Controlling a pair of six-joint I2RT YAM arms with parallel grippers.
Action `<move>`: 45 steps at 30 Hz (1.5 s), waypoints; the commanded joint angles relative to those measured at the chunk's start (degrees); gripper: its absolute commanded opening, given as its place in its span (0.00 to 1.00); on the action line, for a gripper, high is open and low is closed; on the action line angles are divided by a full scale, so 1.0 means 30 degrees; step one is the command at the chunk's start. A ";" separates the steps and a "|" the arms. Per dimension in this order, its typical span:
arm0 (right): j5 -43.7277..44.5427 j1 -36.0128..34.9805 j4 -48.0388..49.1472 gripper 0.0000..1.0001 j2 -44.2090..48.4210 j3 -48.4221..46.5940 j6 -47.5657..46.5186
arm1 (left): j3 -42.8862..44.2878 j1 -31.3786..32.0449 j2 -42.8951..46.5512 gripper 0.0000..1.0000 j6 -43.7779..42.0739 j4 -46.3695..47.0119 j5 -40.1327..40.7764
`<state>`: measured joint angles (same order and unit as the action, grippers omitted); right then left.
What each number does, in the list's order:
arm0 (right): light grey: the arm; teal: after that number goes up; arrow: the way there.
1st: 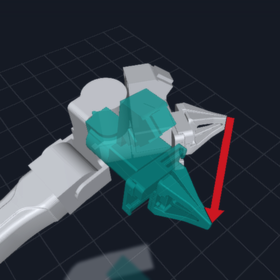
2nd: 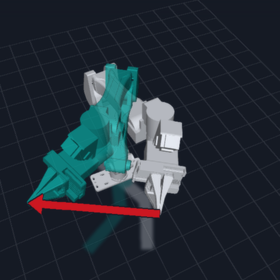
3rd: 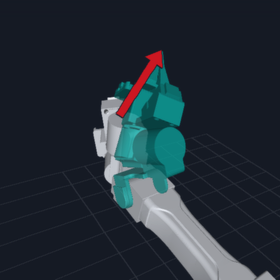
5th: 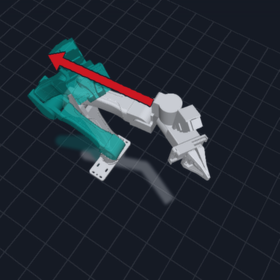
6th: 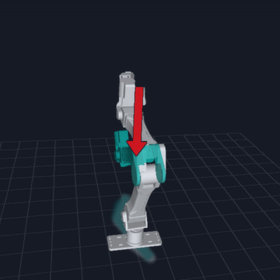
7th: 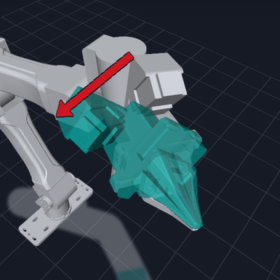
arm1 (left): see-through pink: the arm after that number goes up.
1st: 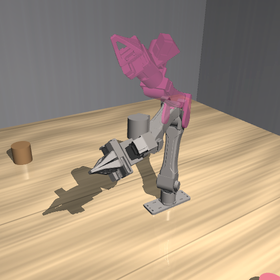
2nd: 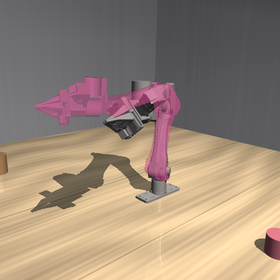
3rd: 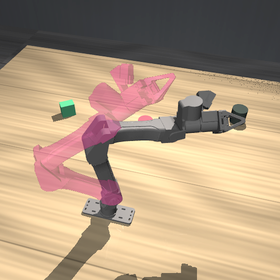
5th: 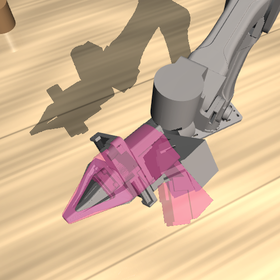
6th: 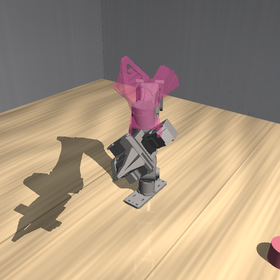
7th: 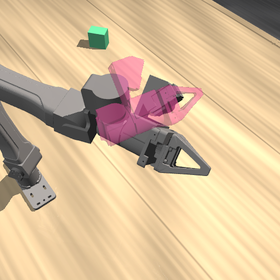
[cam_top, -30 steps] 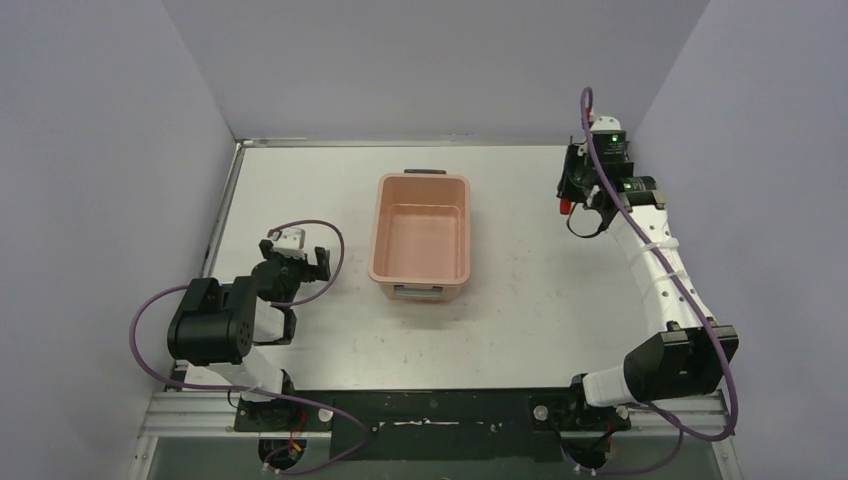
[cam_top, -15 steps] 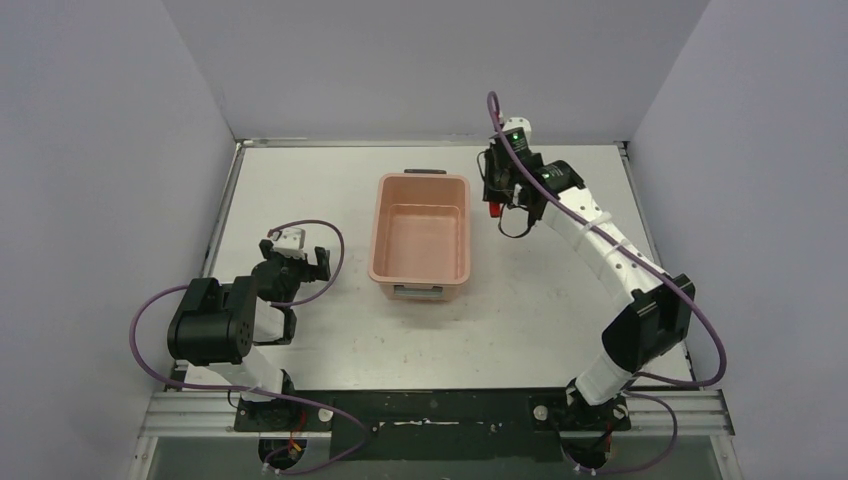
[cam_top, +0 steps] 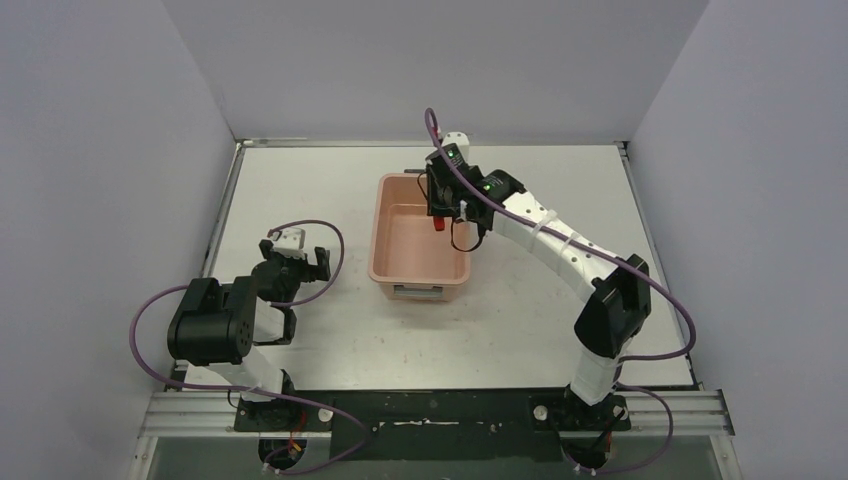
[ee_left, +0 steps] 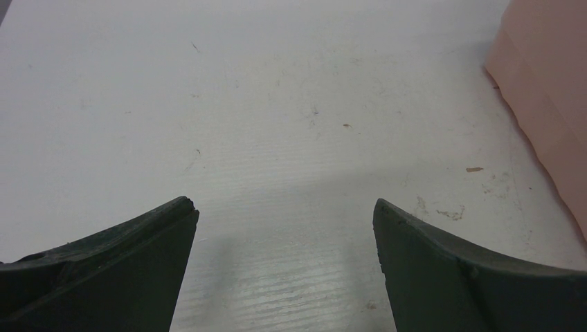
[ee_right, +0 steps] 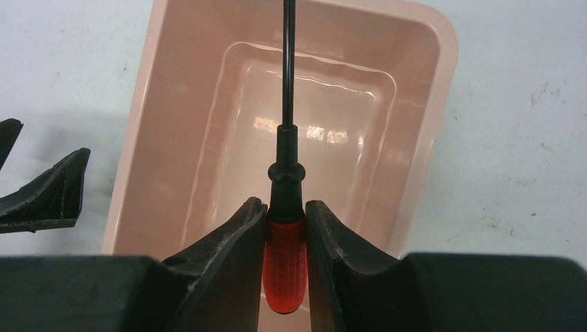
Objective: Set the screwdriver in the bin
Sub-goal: Place the screwdriver in the bin.
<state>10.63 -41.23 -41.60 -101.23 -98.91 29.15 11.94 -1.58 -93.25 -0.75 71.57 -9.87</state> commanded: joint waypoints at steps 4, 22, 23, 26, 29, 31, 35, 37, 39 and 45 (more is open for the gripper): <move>-0.0692 -0.0084 0.1656 0.19 -0.0486 -0.0050 0.1090 | 0.0249 0.0028 0.0150 0.97 -0.0066 0.0809 -0.0109; -0.1735 -0.0218 0.2318 0.21 -0.3998 0.1275 0.1578 | 0.0243 0.0030 0.0148 0.97 -0.0059 0.0812 -0.0106; -0.1751 -0.0214 0.2324 0.21 -0.4091 0.1338 0.1566 | 0.0260 0.0030 0.0158 0.97 -0.0066 0.0789 -0.0109; -0.1779 -0.0230 0.2297 0.24 -0.4334 0.1440 0.1607 | 0.0248 0.0030 0.0147 0.97 -0.0063 0.0825 -0.0109; -0.1816 -0.0230 0.2296 0.26 -0.4498 0.1527 0.1564 | 0.0238 0.0030 0.0147 0.97 -0.0069 0.0824 -0.0109; -0.1880 -0.0223 0.2296 0.28 -0.4583 0.1577 0.1564 | 0.0237 0.0027 0.0153 0.97 -0.0070 0.0826 -0.0109; -0.2204 -0.0230 0.2354 0.36 -0.4723 0.1590 0.1564 | 0.0237 0.0030 0.0161 0.97 -0.0069 0.0813 -0.0109; -0.2254 -0.0228 0.2329 0.46 -0.4652 0.1592 0.1557 | 0.0238 0.0030 0.0162 0.97 -0.0069 0.0818 -0.0109; -0.2215 -0.0216 0.2282 0.58 -0.4453 0.1553 0.1538 | 0.0244 0.0030 0.0148 0.97 -0.0071 0.0812 -0.0109; -0.2065 -0.0327 0.1892 0.78 -0.3649 0.1188 0.1226 | 0.0245 0.0030 0.0148 0.97 -0.0062 0.0812 -0.0109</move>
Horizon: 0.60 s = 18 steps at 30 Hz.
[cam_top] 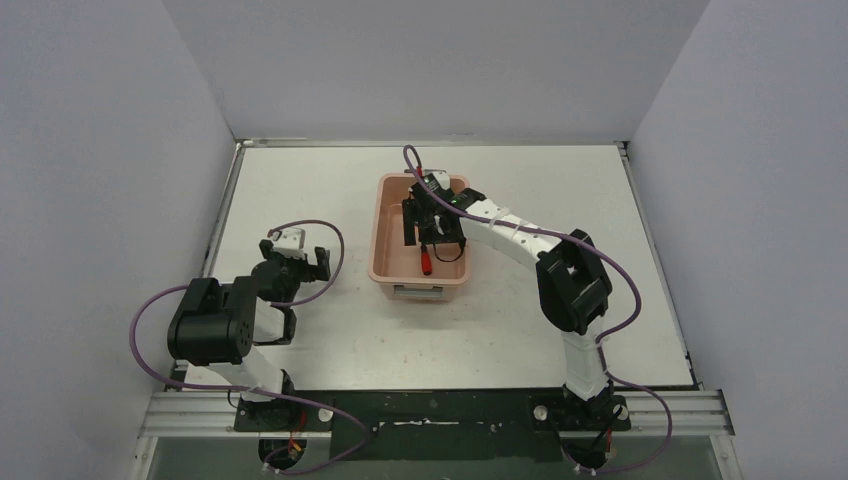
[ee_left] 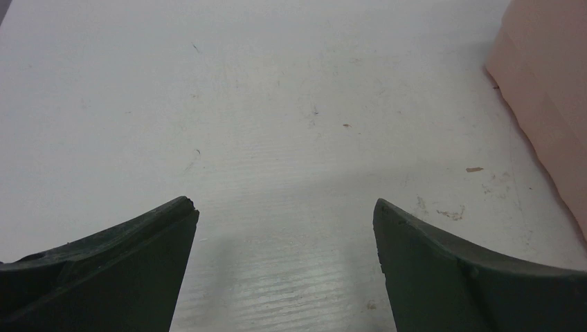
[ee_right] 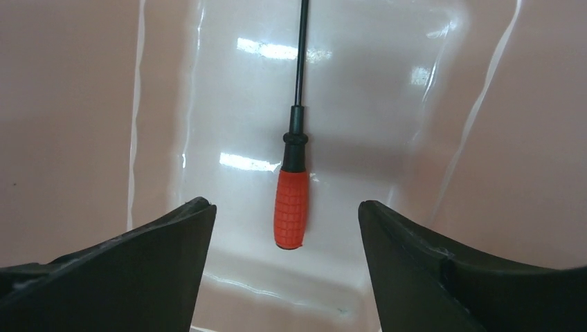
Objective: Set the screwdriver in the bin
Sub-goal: Place the screwdriver in the bin.
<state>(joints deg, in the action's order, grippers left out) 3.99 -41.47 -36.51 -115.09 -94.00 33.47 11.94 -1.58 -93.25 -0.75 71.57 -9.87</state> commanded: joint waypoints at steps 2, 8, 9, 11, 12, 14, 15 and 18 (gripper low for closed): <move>0.0221 -0.0307 0.0142 0.81 0.1358 -0.0541 -0.0256 | 0.0241 0.0030 0.0149 0.97 -0.0071 0.0815 -0.0109; 0.0553 -0.0649 -0.0316 1.00 0.2274 -0.1125 -0.0230 | 0.0241 0.0028 0.0149 0.97 -0.0048 0.0818 -0.0109; 0.0649 -0.0729 -0.0446 1.00 0.2387 -0.1304 -0.0230 | 0.0247 0.0030 0.0151 0.97 -0.0057 0.0812 -0.0109; 0.0837 -0.0857 -0.0704 1.00 0.2653 -0.1665 -0.0230 | 0.0245 0.0023 0.0151 0.97 -0.0063 0.0807 -0.0109; 0.0911 -0.0901 -0.0791 1.00 0.2789 -0.1797 -0.0230 | 0.0238 0.0022 0.0147 0.97 -0.0070 0.0811 -0.0109; 0.1024 -0.0966 -0.0890 1.00 0.3141 -0.2011 -0.0199 | 0.0237 0.0030 0.0155 0.97 -0.0069 0.0811 -0.0109; 0.1041 -0.0988 -0.0950 1.00 0.3356 -0.2096 -0.0193 | 0.0252 0.0016 0.0155 0.97 -0.0056 0.0800 -0.0109; 0.1117 -0.1029 -0.1033 1.00 0.3982 -0.2317 -0.0296 | 0.0241 0.0030 0.0147 0.97 -0.0070 0.0806 -0.0110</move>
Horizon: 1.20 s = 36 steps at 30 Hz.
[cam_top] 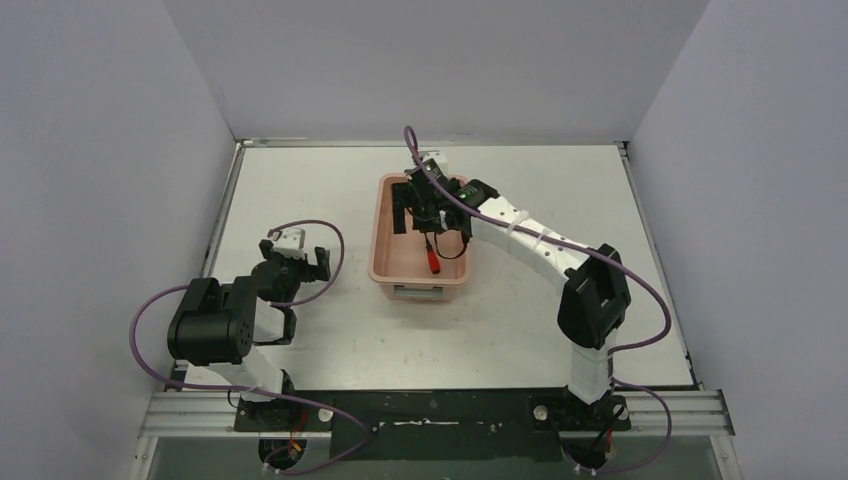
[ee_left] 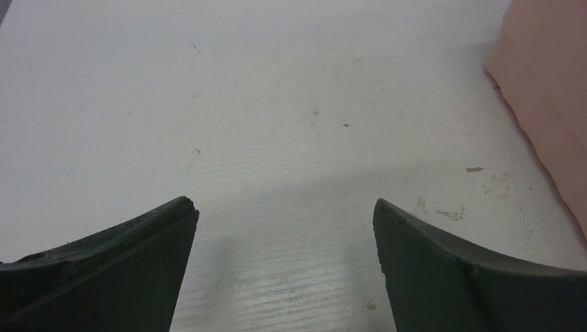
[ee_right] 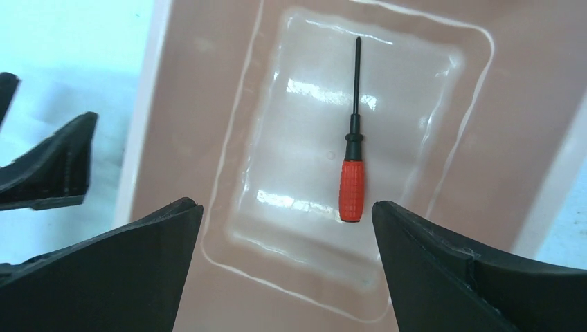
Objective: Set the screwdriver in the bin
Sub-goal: Place the screwdriver in the bin, then reset both arms
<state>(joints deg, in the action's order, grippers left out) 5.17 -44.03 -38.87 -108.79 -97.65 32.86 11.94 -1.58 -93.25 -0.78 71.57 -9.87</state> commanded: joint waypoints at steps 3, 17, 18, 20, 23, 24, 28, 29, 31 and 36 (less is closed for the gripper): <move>0.1041 -0.0177 -0.0442 1.00 0.2427 -0.1438 -0.0345 | 0.0237 0.0028 0.0147 0.97 -0.0057 0.0796 -0.0109; 0.3053 -0.0123 0.1757 1.00 0.4773 0.0869 -0.3915 | 0.0238 0.0030 0.0150 0.97 -0.0058 0.0811 -0.0109; 0.3554 -0.0078 0.1864 1.00 0.4924 0.1116 -0.4185 | 0.0237 0.0030 0.0147 0.97 -0.0059 0.0826 -0.0109; 0.3984 0.0271 0.1850 1.00 0.5133 0.1368 -0.4749 | 0.0237 0.0028 0.0154 0.97 -0.0053 0.0811 -0.0109; 0.3418 0.1363 0.1625 1.00 0.5345 0.1633 -0.5243 | 0.0239 0.0030 0.0154 0.97 -0.0056 0.0812 -0.0109; 0.3168 0.1792 0.1661 1.00 0.5479 0.1786 -0.5428 | 0.0237 0.0030 0.0155 0.97 -0.0059 0.0819 -0.0109; 0.3034 0.3471 0.2142 1.00 0.6426 0.3142 -0.6320 | 0.0245 0.0021 0.0147 0.97 -0.0048 0.0814 -0.0109; 0.3065 0.3876 0.2212 1.00 0.6654 0.3370 -0.6562 | 0.0253 0.0029 0.0150 0.97 -0.0058 0.0811 -0.0109; 0.3109 0.4685 0.2263 1.00 0.7088 0.3785 -0.7076 | 0.0252 0.0029 0.0161 0.97 -0.0044 0.0809 -0.0125; 0.1618 0.7443 0.2344 1.00 0.8276 0.4817 -0.7847 | 0.0237 0.0030 0.0153 0.97 -0.0064 0.0812 -0.0124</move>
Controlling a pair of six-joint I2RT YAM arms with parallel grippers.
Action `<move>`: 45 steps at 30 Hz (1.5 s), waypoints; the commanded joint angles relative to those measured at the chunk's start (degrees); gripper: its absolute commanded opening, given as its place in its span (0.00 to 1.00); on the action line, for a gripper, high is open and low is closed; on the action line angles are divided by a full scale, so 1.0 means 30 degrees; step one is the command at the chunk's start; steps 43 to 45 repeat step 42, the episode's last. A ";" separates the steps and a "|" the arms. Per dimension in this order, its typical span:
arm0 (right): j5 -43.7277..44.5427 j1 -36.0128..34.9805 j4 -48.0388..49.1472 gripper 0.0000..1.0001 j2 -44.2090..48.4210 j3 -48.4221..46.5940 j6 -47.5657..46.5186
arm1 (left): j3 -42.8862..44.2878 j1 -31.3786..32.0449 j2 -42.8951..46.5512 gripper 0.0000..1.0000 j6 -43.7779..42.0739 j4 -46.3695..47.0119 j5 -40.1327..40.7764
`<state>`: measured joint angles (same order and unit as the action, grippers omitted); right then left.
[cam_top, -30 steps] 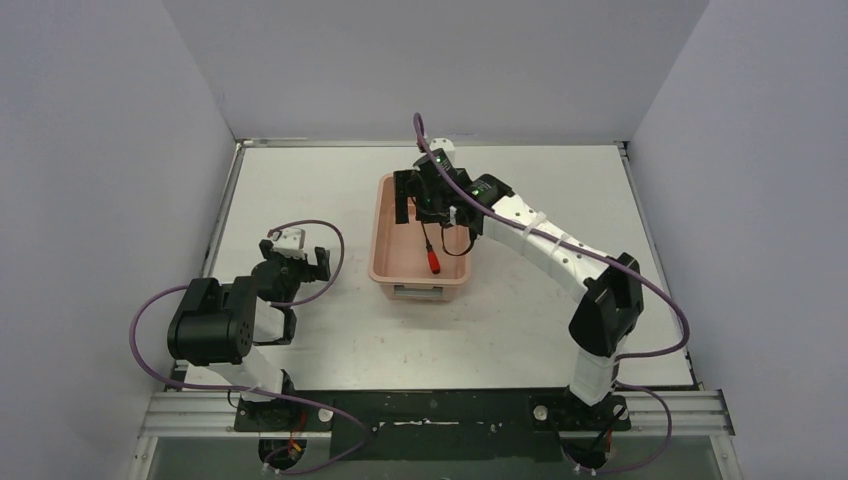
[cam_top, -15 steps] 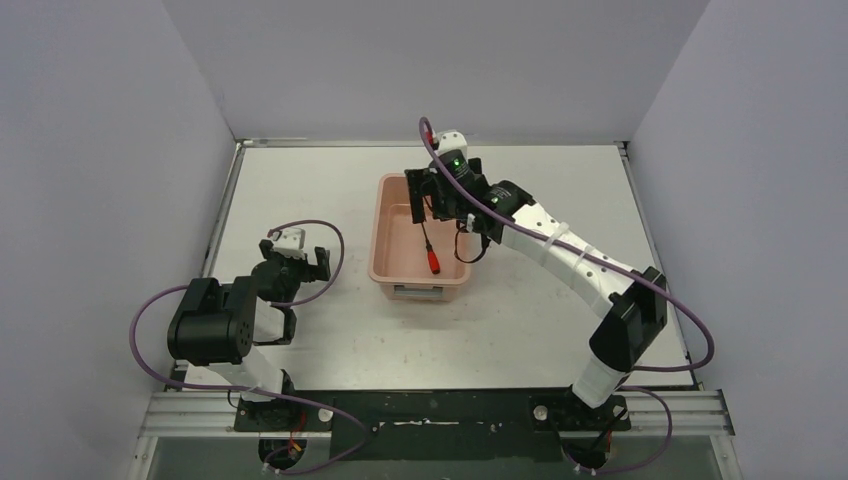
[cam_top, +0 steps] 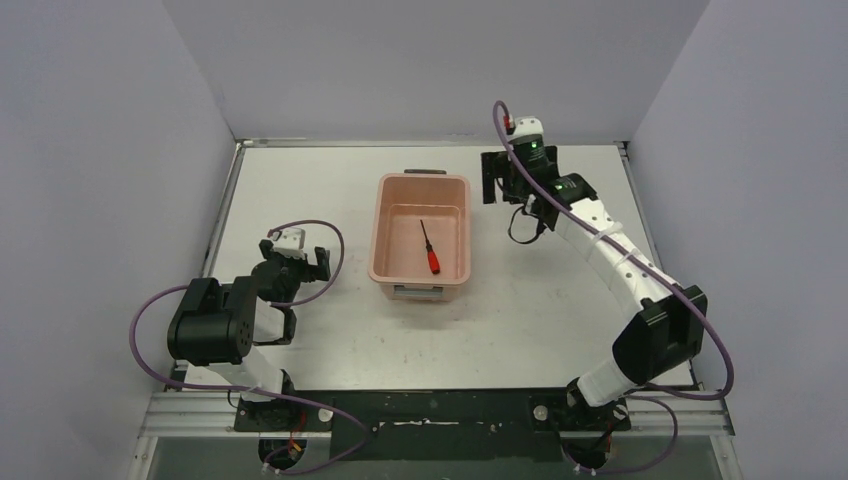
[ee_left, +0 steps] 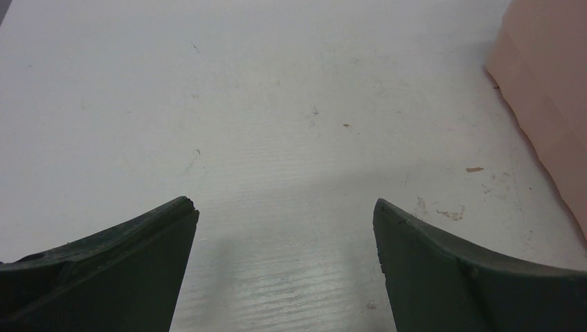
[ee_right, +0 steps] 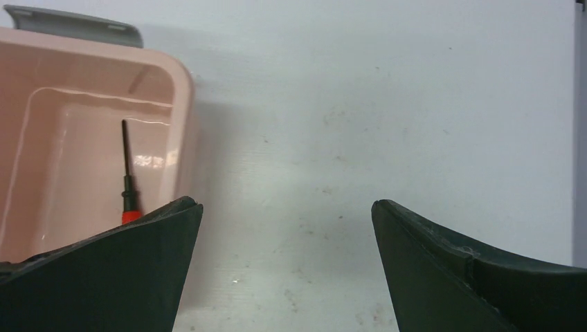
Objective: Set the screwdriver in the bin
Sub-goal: Reset both arms
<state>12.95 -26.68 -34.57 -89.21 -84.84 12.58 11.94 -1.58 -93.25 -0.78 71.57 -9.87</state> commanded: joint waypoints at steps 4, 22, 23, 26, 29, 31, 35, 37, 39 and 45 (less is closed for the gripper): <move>-0.3878 0.4664 0.1312 1.00 0.2763 0.1594 -0.1604 | 0.0262 0.0027 0.0147 0.97 -0.0056 0.0809 -0.0124; -0.5711 0.9951 0.3259 1.00 0.5321 0.4667 -0.3058 | 0.0252 0.0030 0.0155 0.97 -0.0058 0.0812 -0.0101; -0.5721 0.9955 0.3330 1.00 0.5382 0.4703 -0.3007 | 0.0239 0.0030 0.0162 0.97 -0.0059 0.0797 -0.0108; -0.5694 0.9987 0.3419 1.00 0.5561 0.4792 -0.3027 | 0.0237 0.0027 0.0170 0.97 -0.0040 0.0826 -0.0109; -0.5715 0.9977 0.3435 1.00 0.5591 0.4785 -0.2992 | 0.0237 0.0030 0.0149 0.97 -0.0063 0.0811 -0.0109; -0.5723 0.9976 0.3445 1.00 0.5595 0.4811 -0.3007 | 0.0241 0.0030 0.0158 0.97 -0.0044 0.0817 -0.0109; -0.5882 0.9995 0.3340 1.00 0.5412 0.4656 -0.2999 | 0.0241 0.0030 0.0165 0.97 -0.0055 0.0812 -0.0093; -0.5899 0.9999 0.3200 1.00 0.5229 0.4532 -0.2992 | 0.0237 0.0008 0.0167 0.97 -0.0056 0.0813 -0.0107; -0.6003 0.9977 0.3172 1.00 0.5140 0.4519 -0.3006 | 0.0237 0.0028 0.0147 0.97 -0.0056 0.0818 -0.0109; -0.6080 0.9992 0.3234 1.00 0.5147 0.4570 -0.2988 | 0.0237 0.0030 0.0149 0.97 -0.0041 0.0811 -0.0108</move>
